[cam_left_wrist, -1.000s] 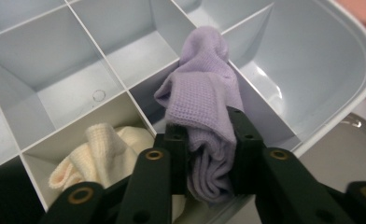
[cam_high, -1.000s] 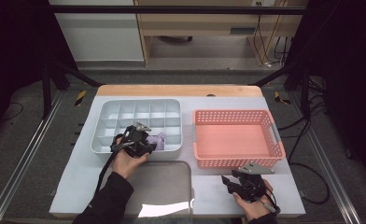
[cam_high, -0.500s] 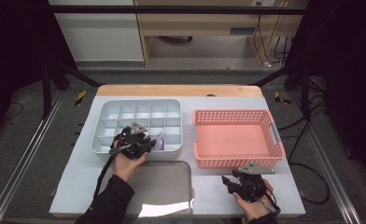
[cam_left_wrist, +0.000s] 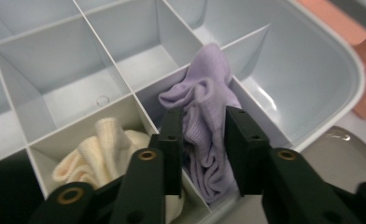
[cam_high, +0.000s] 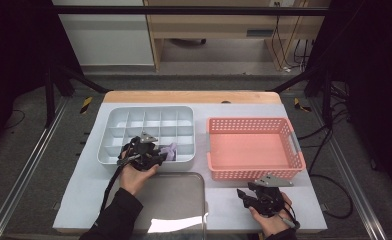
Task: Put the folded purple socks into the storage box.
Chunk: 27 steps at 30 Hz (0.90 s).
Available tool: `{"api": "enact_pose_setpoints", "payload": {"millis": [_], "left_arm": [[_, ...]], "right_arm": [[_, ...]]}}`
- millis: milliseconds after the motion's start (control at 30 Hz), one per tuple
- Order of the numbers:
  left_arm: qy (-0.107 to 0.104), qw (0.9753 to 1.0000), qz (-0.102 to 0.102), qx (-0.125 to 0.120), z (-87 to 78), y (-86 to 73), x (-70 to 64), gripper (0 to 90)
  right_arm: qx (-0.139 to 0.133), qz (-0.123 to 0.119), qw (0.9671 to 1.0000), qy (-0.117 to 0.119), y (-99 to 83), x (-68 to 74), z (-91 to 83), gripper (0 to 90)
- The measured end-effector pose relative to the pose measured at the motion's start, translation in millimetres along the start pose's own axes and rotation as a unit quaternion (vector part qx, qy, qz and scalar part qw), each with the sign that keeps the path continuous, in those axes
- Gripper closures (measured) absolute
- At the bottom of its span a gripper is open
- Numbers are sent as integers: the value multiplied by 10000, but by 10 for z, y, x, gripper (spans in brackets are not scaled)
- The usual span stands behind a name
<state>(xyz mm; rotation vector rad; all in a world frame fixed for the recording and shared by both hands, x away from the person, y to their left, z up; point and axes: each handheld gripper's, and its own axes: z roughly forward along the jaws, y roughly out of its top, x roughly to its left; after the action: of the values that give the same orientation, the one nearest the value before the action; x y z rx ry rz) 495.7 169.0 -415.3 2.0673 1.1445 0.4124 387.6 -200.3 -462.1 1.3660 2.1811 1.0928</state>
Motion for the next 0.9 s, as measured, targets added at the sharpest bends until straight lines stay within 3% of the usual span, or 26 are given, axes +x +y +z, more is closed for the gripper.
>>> {"api": "enact_pose_setpoints", "payload": {"millis": [100, 167, 267, 333, 567, 900], "left_arm": [[64, 9993, -17, -377, -97, 23, -4, 615], [94, 9989, -8, -464, -104, 42, -19, 658], [146, 9994, 13, -320, -24, 44, -40, 799], [215, 9996, 10, -200, 42, 30, -44, 843], [319, 9995, 81, -33, 103, -29, -38, 858], [237, 9997, 33, -32, 125, -79, -31, 839]], "right_arm": [[2, 11, 10000, 1, 0, -5, 3, 509], [-11, -7, 10000, 4, 3, 1, 5, 511], [-14, -29, 10000, 1, 6, 14, 6, 523], [-13, -27, 10000, 4, 8, 18, 6, 529], [-13, -59, 10000, 14, 12, 17, 18, 543], [10, -80, 10000, 53, 34, 60, 52, 539]]}}
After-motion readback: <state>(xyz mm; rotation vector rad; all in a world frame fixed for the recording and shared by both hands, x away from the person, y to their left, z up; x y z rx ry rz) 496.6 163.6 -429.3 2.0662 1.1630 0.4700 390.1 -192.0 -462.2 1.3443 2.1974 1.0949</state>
